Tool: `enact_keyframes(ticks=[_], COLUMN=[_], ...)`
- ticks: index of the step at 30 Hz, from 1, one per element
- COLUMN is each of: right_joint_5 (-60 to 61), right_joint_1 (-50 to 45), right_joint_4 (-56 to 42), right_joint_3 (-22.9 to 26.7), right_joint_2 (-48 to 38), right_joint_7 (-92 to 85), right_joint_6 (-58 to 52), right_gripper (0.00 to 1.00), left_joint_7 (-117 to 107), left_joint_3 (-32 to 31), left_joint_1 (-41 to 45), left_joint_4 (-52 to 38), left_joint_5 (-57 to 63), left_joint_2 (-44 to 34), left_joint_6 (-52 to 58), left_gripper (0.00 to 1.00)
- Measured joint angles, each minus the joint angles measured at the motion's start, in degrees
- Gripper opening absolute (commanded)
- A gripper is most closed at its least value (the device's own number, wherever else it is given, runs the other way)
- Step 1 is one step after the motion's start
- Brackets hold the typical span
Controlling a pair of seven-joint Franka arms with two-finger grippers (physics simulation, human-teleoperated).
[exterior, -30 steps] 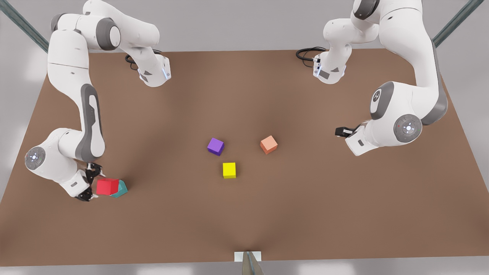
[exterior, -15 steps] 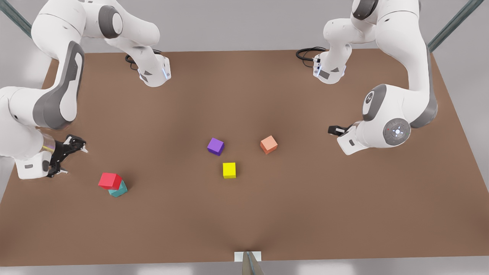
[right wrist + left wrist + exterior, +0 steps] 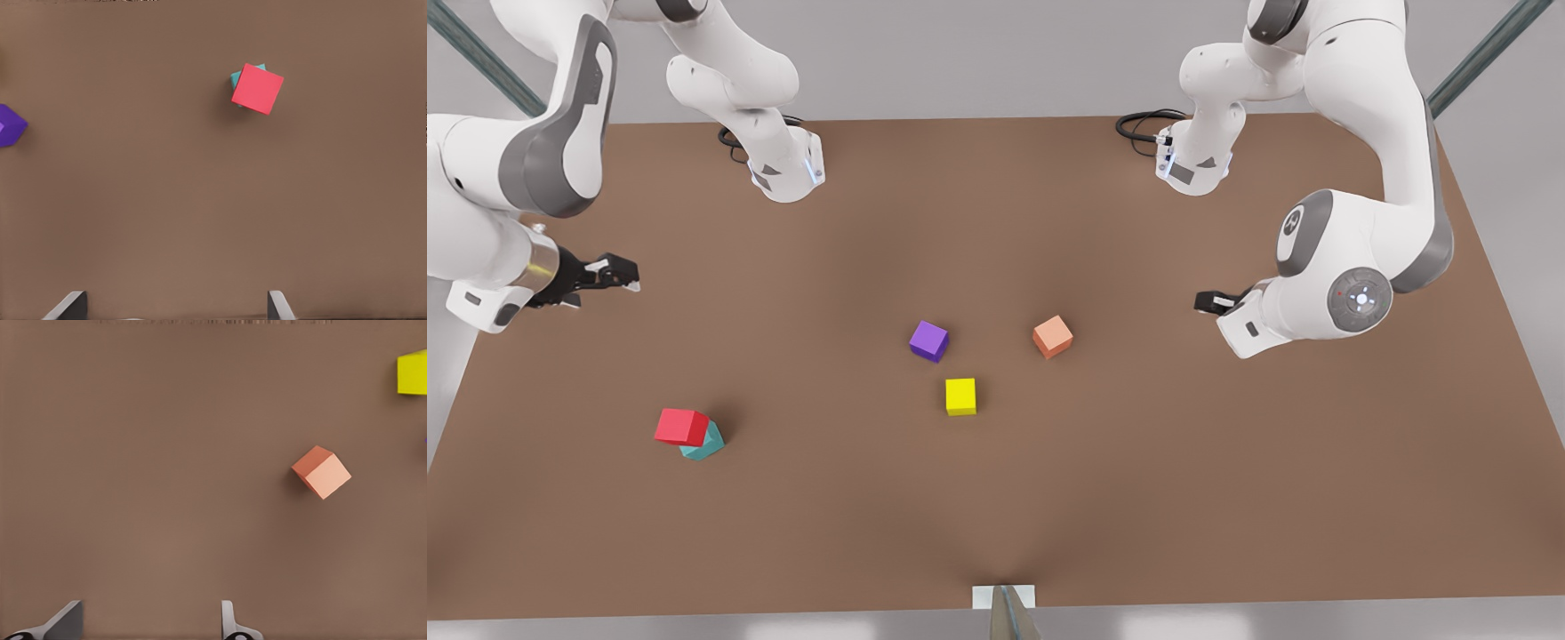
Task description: Pick up red wooden cube and pass to hand red wooden cube and place in blue wooden cube
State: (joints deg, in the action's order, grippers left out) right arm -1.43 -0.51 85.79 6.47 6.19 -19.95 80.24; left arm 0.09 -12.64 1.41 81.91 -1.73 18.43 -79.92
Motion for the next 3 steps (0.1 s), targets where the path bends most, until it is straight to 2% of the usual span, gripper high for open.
enact_keyframes(ticks=[3], right_joint_5=[-0.1], right_joint_1=[0.1], right_joint_4=[0.4], right_joint_3=[0.0], right_joint_2=[-0.1], right_joint_7=[3.9], right_joint_6=[1.2], right_gripper=[1.0], left_joint_7=[0.0], left_joint_3=[0.0], left_joint_1=[0.0], left_joint_4=[0.0], left_joint_5=[0.1], left_joint_2=[0.1], left_joint_6=[-0.1], left_gripper=[1.0])
